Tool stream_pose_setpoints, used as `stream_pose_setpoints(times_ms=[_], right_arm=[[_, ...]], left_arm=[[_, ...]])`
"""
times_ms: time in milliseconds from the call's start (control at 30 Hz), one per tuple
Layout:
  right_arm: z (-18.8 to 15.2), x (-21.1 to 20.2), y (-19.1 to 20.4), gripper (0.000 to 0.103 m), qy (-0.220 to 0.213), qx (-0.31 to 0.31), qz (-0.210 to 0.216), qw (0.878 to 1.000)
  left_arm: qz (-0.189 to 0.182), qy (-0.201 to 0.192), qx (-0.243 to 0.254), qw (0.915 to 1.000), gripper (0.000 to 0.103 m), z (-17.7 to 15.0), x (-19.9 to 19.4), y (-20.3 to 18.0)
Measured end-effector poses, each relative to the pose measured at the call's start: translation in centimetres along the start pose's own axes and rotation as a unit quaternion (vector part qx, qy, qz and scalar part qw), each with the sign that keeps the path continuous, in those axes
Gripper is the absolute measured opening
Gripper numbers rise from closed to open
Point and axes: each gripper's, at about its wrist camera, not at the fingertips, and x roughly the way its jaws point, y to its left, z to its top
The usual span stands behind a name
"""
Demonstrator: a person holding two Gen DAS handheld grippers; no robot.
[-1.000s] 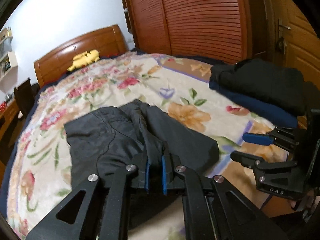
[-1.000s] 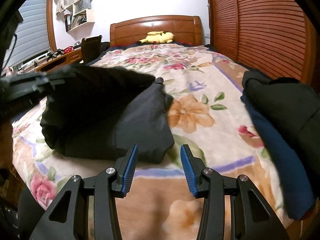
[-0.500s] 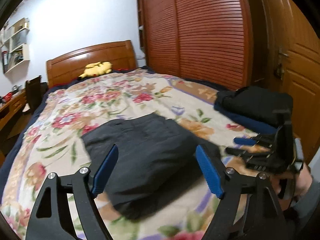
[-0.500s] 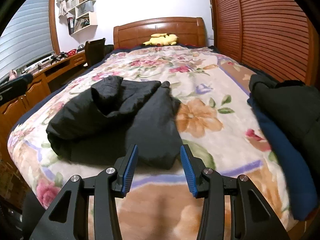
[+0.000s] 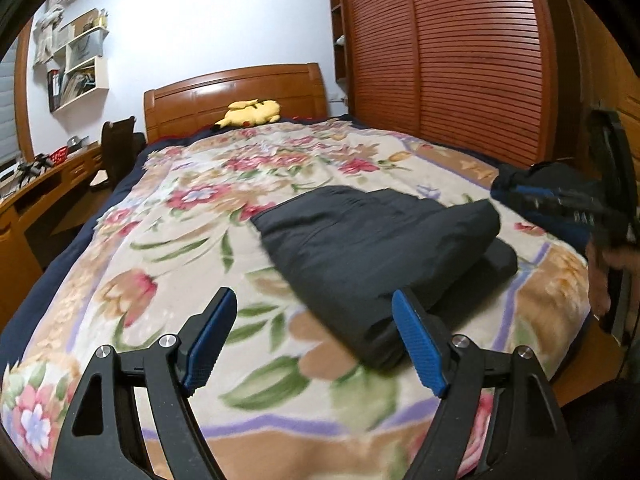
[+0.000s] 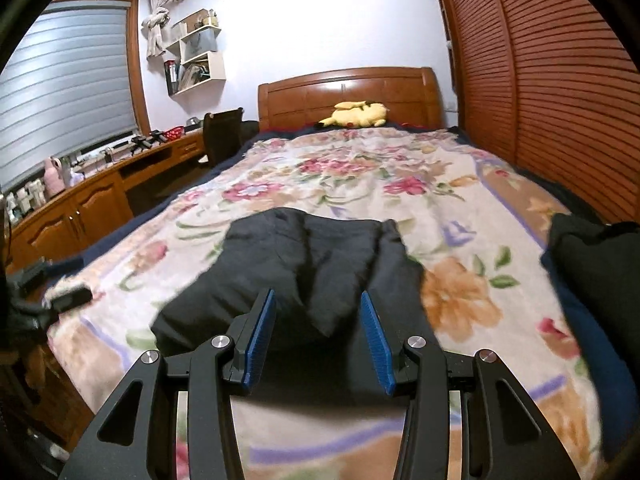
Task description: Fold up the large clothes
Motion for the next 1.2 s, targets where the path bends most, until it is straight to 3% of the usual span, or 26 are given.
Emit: stream_pose_setpoints(times_ms=[200, 267, 400, 733, 900, 967, 1000, 1033, 1100, 1200], right_arm=[[2.2, 3.4, 1.3, 0.050, 0.027, -0.038, -0.035, 0.998], [3.1, 4.4, 2.4, 0.061, 0.039, -0.039, -0.032, 0.998], [3.8, 6.5, 3.0, 0.067, 0.069, -0.030, -0.012, 0.997], [2.0, 12.3, 3.3, 0.068, 0.177, -0.022, 0.010, 0.984], [1.9, 12.8, 2.2, 0.068, 0.189, 0.002, 0.034, 0.981], [1.8, 12.4, 2.3, 0.058, 0.189, -0.005, 0.041, 0.981], [1.8, 12.3, 2.5, 0.046, 0.188, -0.012, 0.050, 0.981], [1.7, 12.0, 2.8, 0.030, 0.185, -0.027, 0.044, 0.981], [2.0, 11.3, 3.5, 0.008, 0.170, -0.063, 0.022, 0.983], [2.6, 9.9, 3.6, 0.006, 0.138, -0.080, 0.016, 0.987]], left_arm=[[0.009, -0.001, -0.007, 0.9999, 0.081, -1.8, -0.7, 1.9], [0.008, -0.001, -0.014, 0.9999, 0.081, -2.3, -0.8, 2.3], [0.008, 0.005, -0.022, 0.9997, 0.081, -3.2, -0.7, 3.3], [0.010, 0.012, -0.028, 0.9995, 0.081, -4.1, -0.9, 4.2], [0.007, 0.009, -0.032, 0.9994, 0.081, -4.2, -1.1, 4.4], [0.009, 0.009, -0.030, 0.9995, 0.081, -4.2, -1.1, 4.3], [0.008, 0.009, -0.031, 0.9994, 0.081, -4.2, -1.2, 4.3], [0.007, 0.009, -0.032, 0.9994, 0.081, -4.2, -1.2, 4.3], [0.005, 0.010, -0.033, 0.9994, 0.081, -4.2, -1.1, 4.3], [0.001, 0.011, -0.035, 0.9993, 0.081, -4.0, -1.0, 4.0]])
